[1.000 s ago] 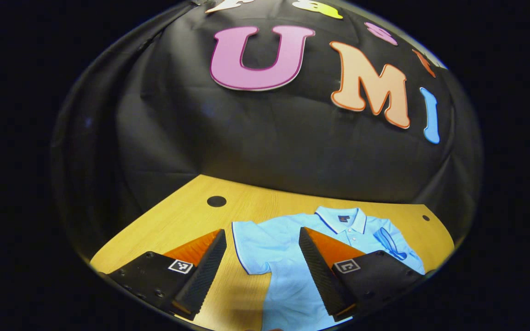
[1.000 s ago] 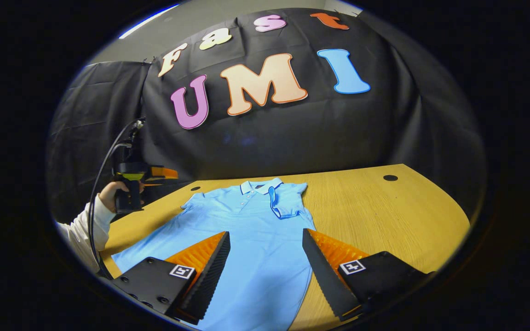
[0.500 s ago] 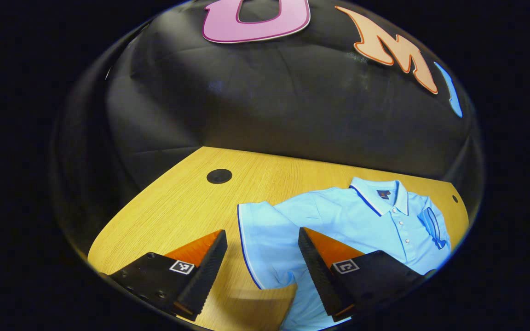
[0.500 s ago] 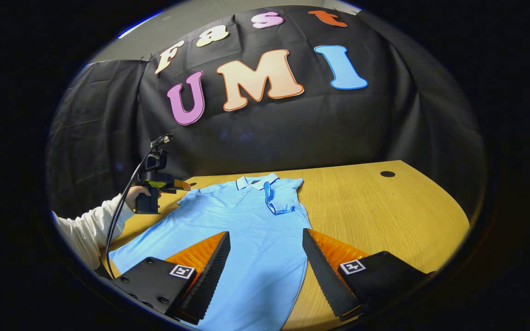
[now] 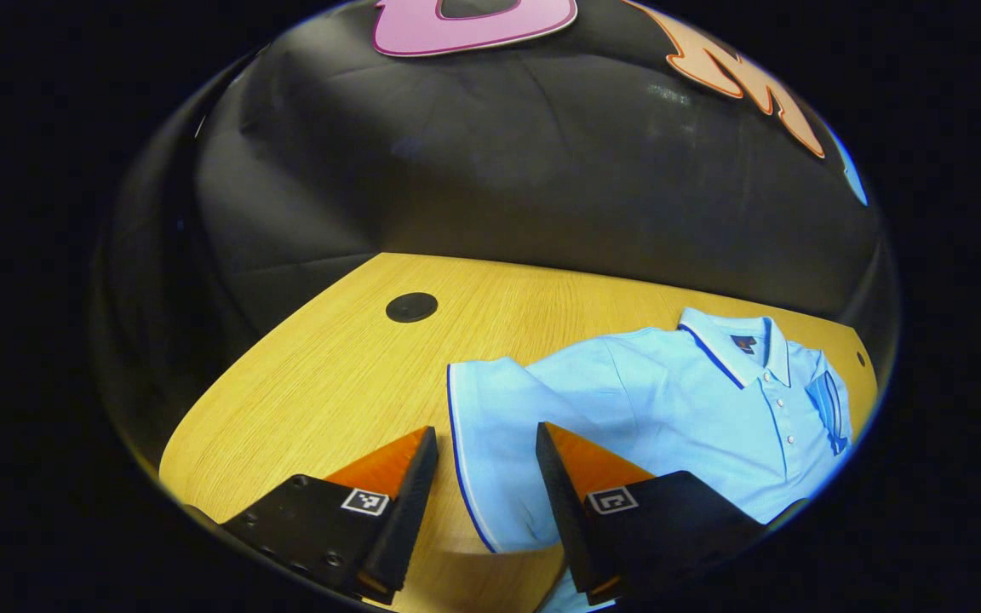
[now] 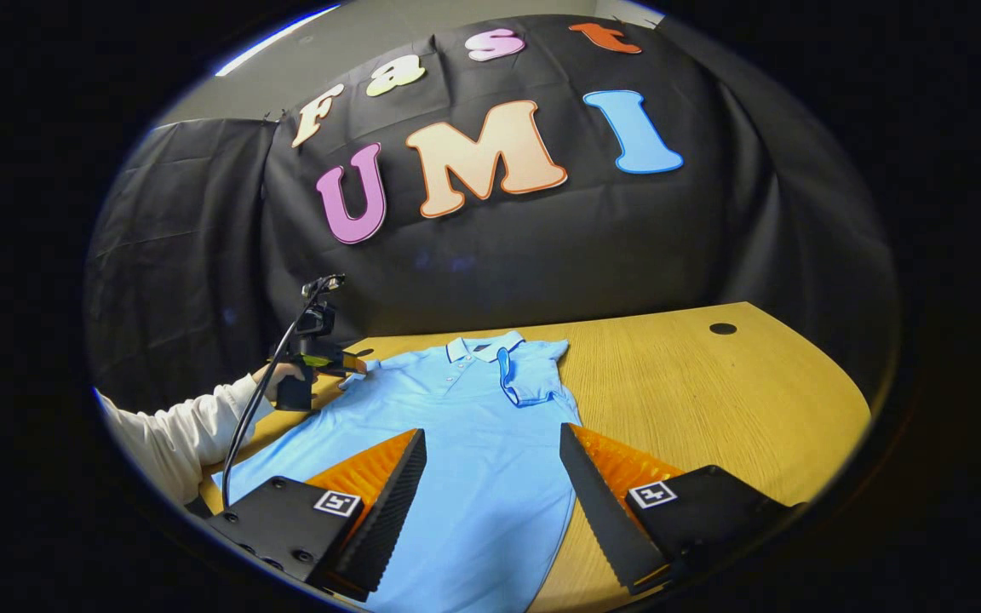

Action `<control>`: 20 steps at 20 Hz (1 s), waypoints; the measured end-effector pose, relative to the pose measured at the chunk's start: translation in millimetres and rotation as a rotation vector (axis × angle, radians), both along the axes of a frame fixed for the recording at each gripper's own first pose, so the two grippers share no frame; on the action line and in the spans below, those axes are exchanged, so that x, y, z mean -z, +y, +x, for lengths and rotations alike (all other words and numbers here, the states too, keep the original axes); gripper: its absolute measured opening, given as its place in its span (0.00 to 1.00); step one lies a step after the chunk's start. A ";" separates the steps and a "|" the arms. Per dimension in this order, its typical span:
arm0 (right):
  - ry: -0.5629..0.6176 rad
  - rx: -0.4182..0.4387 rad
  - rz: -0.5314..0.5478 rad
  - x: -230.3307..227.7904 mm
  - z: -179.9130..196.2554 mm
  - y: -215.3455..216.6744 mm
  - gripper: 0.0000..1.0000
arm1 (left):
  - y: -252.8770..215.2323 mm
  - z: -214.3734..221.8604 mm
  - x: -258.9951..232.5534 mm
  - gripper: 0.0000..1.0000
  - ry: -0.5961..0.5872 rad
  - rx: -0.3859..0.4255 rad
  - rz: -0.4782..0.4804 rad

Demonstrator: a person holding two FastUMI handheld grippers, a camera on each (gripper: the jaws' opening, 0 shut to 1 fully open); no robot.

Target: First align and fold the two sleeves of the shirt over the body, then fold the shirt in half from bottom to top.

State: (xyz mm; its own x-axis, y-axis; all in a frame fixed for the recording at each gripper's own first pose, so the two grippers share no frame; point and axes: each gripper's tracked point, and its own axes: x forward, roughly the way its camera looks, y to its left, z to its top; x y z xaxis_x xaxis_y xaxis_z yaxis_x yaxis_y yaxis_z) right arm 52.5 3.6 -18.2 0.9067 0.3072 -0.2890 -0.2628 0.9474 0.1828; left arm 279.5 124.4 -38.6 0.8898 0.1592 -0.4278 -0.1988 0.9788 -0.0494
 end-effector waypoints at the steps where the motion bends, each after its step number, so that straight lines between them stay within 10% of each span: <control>1: 0.001 0.002 -0.002 0.7 0.0 -0.4 0.98 | -0.2 0.2 1.2 0.70 0.002 0.000 0.004; 11: 0.012 -0.007 -0.013 4.2 0.0 0.9 0.98 | -9.8 1.0 4.4 0.53 0.024 0.056 -0.006; 18: 0.011 -0.015 -0.012 3.1 -1.2 0.2 0.98 | -12.6 2.9 5.4 0.01 0.031 0.065 -0.012; 20: 0.011 -0.014 -0.013 2.6 -1.2 0.4 0.98 | -11.4 -1.2 4.2 0.00 0.038 0.064 -0.010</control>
State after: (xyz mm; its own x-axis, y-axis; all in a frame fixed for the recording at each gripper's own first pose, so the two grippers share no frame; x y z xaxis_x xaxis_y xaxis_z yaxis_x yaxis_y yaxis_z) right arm 51.2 3.9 -20.8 0.8991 0.3160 -0.3030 -0.2742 0.9460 0.1732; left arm 278.3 113.0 -42.8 0.8812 0.0982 -0.4625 -0.1380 0.9890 -0.0530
